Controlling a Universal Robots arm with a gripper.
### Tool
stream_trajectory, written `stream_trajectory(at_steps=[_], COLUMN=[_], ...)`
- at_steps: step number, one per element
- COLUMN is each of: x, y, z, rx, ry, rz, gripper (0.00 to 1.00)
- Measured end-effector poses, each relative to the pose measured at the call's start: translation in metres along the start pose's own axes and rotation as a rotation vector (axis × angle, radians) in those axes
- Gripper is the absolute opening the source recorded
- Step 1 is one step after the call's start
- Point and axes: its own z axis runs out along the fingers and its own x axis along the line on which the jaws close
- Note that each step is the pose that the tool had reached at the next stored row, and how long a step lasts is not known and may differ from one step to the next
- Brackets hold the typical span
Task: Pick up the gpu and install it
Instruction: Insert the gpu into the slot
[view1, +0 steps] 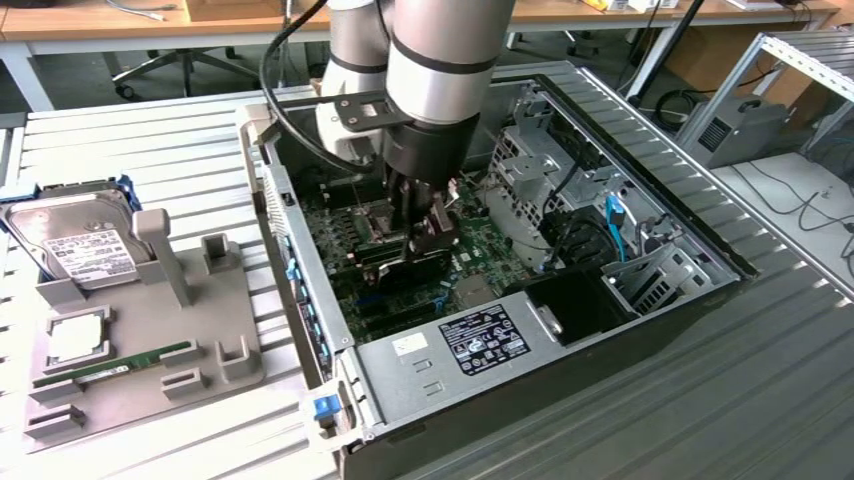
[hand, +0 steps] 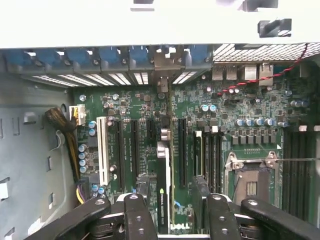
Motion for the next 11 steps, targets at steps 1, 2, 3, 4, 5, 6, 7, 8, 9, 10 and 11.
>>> stream_trajectory(at_steps=[1, 2, 3, 4, 5, 6, 7, 8, 9, 10, 11], x=[0.000, 0.000, 0.000, 0.000, 0.000, 0.000, -0.001, -0.001, -0.001, -0.001, -0.001], y=[0.0000, 0.0000, 0.0000, 0.0000, 0.0000, 0.0000, 0.0000, 0.0000, 0.0000, 0.0000, 0.0000], z=[-0.0027, -0.0045, -0.0067, -0.0088, -0.0107, -0.0126, -0.0151, -0.0165, -0.0181, -0.0196, -0.0208], rx=[0.0001, 0.0001, 0.0001, 0.0001, 0.0001, 0.0001, 0.0001, 0.0002, 0.0002, 0.0002, 0.0002], ry=[0.0000, 0.0000, 0.0000, 0.0001, 0.0001, 0.0000, 0.0001, 0.0000, 0.0000, 0.0001, 0.0001], rz=[0.000, 0.000, 0.000, 0.000, 0.000, 0.000, 0.000, 0.000, 0.001, 0.001, 0.001], gripper=[0.47, 0.47, 0.47, 0.47, 0.47, 0.47, 0.47, 0.47, 0.47, 0.47, 0.47])
